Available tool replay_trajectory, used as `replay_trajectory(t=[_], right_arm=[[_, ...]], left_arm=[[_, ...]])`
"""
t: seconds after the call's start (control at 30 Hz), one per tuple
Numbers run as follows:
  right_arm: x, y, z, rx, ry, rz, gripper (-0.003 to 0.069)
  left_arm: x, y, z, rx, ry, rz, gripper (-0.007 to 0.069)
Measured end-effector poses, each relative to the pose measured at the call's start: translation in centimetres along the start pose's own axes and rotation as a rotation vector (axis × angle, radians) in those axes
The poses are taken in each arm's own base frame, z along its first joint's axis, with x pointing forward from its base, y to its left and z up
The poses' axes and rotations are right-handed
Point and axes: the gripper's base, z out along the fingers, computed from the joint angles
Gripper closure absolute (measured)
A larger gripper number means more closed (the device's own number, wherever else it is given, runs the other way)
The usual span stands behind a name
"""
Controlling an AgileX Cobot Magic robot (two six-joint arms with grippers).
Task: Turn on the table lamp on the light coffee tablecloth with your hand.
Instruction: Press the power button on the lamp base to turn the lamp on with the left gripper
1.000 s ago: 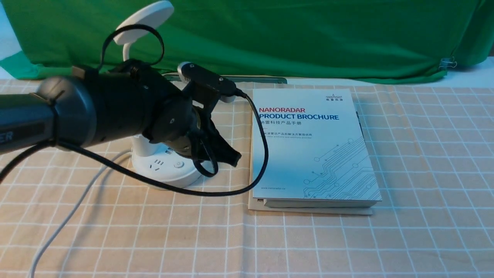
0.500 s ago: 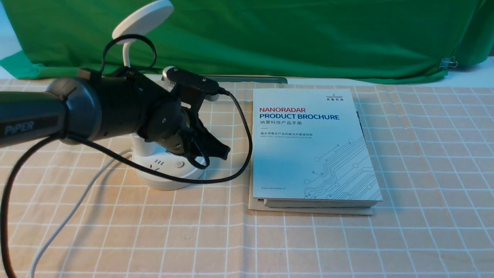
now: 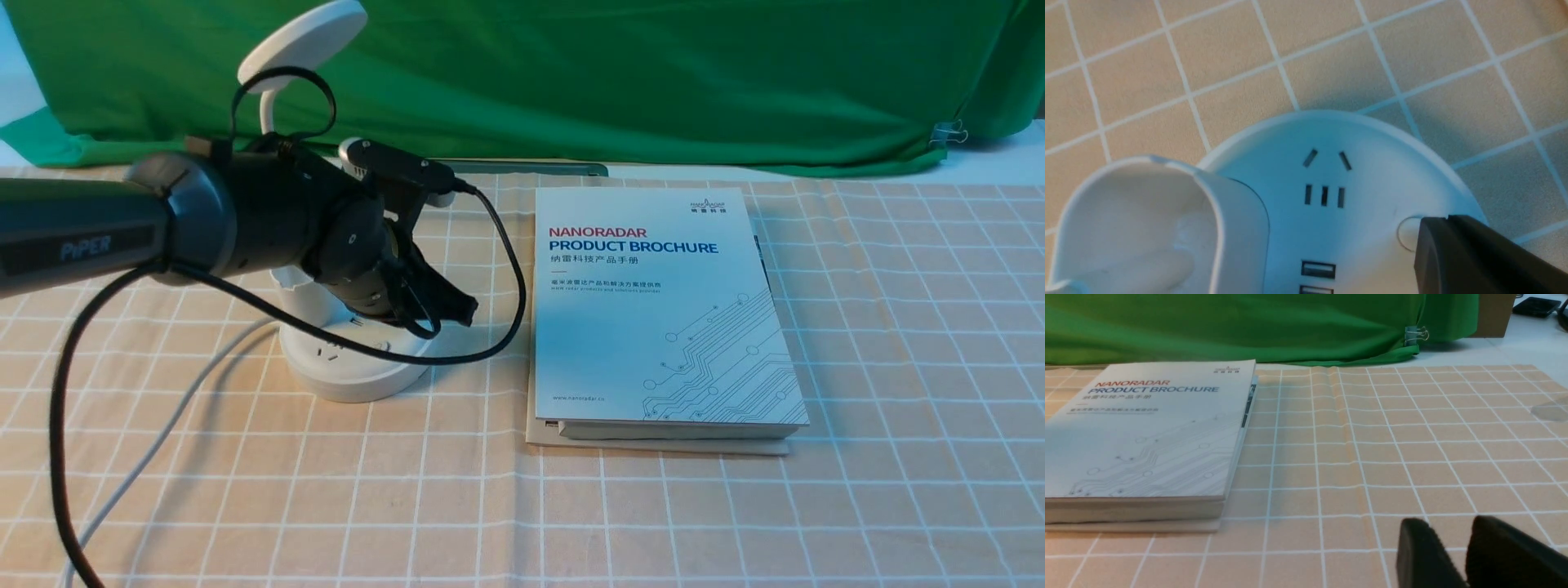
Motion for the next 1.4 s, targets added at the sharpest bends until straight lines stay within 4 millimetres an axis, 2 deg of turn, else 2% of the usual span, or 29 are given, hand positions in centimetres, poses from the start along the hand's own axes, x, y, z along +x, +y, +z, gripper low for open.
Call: replay_trajectory(t=[0.33,0.57,1.4], right_arm=[[0.0,0.0,0.0,0.000,0.000,0.000,0.0421],[0.0,0.0,0.0,0.000,0.000,0.000,0.0421],[0.0,0.0,0.0,0.000,0.000,0.000,0.0421]], left_arm=[[-0.3,-0.1,0.1,0.008,-0.036,-0.001,0.0603],[0.1,-0.1,1.0,0.003,-0.012,0.012,0.0603],[0.0,0.1,1.3,-0.022,-0.010,0.055,0.0603]])
